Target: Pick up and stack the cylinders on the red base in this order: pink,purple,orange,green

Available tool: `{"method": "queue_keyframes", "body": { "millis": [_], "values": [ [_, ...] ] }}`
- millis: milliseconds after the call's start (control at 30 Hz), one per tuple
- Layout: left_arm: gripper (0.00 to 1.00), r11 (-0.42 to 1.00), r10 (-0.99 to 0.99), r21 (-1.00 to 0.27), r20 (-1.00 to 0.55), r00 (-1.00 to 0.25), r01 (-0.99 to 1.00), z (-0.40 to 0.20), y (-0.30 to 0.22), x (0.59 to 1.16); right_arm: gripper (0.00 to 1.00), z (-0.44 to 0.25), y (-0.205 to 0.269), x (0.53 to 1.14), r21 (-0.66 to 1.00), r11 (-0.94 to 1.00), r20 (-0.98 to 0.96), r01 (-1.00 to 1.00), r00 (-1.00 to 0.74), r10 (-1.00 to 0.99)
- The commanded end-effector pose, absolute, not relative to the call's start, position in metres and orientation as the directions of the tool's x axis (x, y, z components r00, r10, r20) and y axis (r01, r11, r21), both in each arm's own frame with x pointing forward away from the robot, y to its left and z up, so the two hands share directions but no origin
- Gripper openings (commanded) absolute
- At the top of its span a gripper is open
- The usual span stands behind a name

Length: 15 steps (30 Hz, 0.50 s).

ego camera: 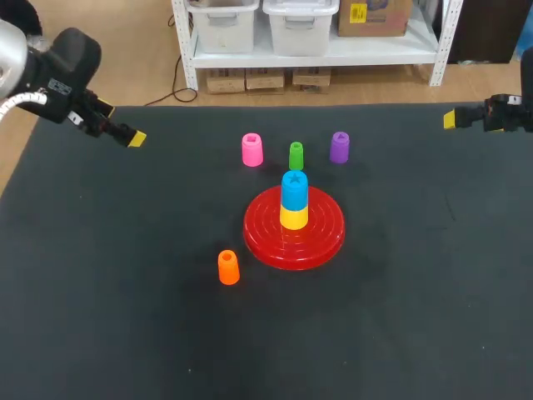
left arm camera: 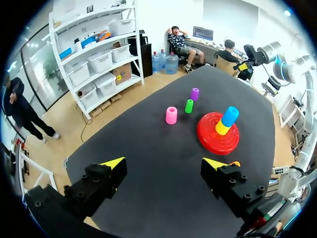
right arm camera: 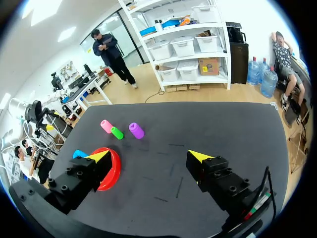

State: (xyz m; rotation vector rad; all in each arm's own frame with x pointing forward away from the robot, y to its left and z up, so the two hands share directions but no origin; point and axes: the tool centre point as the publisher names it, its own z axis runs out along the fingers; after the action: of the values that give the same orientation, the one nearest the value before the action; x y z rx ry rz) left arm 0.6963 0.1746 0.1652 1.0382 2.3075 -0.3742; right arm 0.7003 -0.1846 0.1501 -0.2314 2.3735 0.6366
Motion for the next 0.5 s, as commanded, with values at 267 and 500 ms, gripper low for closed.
{"method": "queue_keyframes", "body": {
  "millis": [267, 500],
  "values": [
    [1.00, 0.659, 0.592, -0.017, -0.605, -0.533, 0.752, 0.165, 0.174, 0.696, 1.00, 0.175, -0.135, 0.759, 0.174, 0.886, -0.559, -0.430, -0.784, -0.270],
    [1.00, 0.659, 0.592, -0.017, -0.605, -0.533, 0.752, 0.165, 0.174, 0.696, 1.00, 0.187, -0.047, 0.795, -0.006, 0.768, -0.474, -0.641, -0.674, -0.566]
  ]
}}
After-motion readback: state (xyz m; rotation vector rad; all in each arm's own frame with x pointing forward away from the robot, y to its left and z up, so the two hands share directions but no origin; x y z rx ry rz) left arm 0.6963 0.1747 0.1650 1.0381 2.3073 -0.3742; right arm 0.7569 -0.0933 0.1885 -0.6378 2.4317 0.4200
